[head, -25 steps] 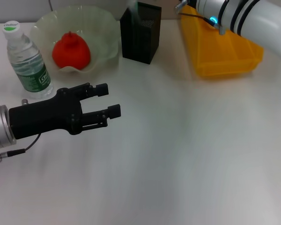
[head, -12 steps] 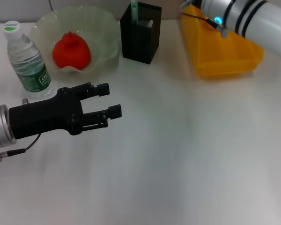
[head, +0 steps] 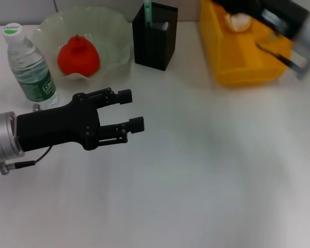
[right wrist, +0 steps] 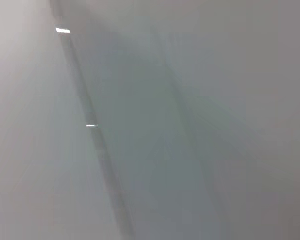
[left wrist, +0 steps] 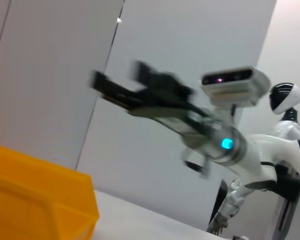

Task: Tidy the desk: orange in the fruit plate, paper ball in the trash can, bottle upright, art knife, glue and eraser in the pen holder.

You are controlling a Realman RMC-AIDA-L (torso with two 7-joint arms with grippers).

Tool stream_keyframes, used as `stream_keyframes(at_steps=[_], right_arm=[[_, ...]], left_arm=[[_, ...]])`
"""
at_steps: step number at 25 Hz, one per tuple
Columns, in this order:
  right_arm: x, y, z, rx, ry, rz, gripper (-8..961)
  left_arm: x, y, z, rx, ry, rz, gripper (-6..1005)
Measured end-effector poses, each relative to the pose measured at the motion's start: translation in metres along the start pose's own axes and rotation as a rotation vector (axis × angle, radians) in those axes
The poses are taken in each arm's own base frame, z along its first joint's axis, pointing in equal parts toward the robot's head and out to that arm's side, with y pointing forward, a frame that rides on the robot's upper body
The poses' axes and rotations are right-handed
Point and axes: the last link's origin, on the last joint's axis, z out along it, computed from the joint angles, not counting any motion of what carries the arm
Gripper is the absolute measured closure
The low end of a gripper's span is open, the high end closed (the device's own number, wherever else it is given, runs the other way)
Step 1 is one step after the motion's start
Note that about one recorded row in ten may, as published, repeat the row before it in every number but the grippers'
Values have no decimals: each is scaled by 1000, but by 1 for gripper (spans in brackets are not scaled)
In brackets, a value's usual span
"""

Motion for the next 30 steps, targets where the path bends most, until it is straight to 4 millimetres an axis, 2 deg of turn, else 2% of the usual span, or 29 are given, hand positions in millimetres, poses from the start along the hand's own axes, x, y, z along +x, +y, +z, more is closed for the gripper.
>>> stream_keyframes(at_steps=[1, 2, 3, 5, 6, 7, 9, 10, 13, 17, 30], right_arm=[[0, 0, 0, 0, 0, 0, 140], [1, 13, -21, -96, 45, 31, 140], [1, 13, -21, -96, 45, 31, 139], [4, 25, -49, -200, 127, 70, 139], [4, 25, -49, -200, 127, 70, 139], [13, 28, -62, -231, 216, 79, 139], [19, 29, -67, -239, 264, 81, 139], [31, 30, -74, -244, 358, 85, 139], [46, 31, -78, -251, 472, 80, 140], [57, 31, -78, -241, 516, 53, 140], [62, 30, -79, -223, 516, 15, 143]], left_arm=[[0, 1, 2, -7, 2, 5, 213], [0, 1, 2, -10, 3, 7, 213], [-1, 1, 3, -14, 2, 9, 213], [-1, 2, 3, -19, -1, 11, 213], [-1, 2, 3, -19, -1, 11, 213], [-1, 3, 3, -33, -12, 5, 213], [-2, 3, 3, -43, -21, -1, 213], [-3, 4, 4, -52, -34, -5, 213], [-3, 4, 3, -58, -50, -9, 213], [-4, 3, 0, -59, -78, -15, 213], [-13, -5, -11, -10, -184, -19, 213]])
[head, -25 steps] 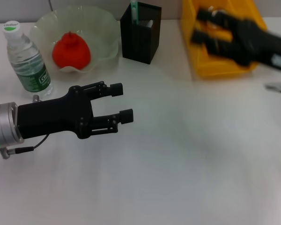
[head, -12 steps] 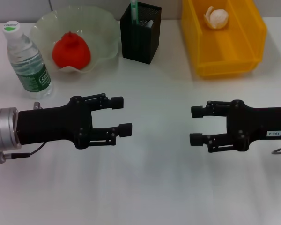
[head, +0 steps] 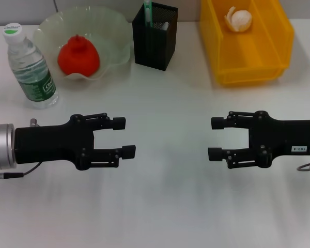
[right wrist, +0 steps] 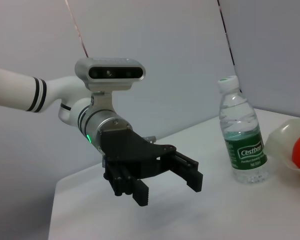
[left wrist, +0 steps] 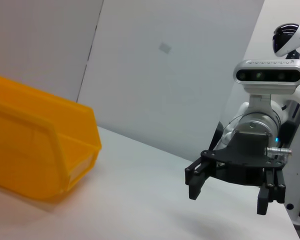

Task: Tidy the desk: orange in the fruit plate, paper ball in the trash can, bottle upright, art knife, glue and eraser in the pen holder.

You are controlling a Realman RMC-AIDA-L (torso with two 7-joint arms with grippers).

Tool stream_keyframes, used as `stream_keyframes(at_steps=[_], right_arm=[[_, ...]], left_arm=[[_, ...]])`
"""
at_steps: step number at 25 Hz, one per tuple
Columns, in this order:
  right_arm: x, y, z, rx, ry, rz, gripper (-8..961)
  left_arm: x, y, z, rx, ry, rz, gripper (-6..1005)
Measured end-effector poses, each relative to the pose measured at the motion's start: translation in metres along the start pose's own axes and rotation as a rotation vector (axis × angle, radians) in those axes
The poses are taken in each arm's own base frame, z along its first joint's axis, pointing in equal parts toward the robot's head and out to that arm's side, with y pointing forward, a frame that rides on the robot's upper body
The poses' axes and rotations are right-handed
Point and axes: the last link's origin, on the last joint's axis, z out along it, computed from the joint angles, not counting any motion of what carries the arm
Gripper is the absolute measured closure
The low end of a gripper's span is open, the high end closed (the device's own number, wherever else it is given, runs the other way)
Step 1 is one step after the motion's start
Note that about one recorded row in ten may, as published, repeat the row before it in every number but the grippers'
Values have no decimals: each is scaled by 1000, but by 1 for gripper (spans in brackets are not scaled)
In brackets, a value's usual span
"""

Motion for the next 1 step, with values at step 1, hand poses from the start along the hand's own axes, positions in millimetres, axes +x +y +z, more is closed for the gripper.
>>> stream_keyframes(at_steps=[1], right_arm=[[0, 0, 0, 0, 0, 0, 143]], left_arm=[[0, 0, 0, -2, -2, -2, 213]])
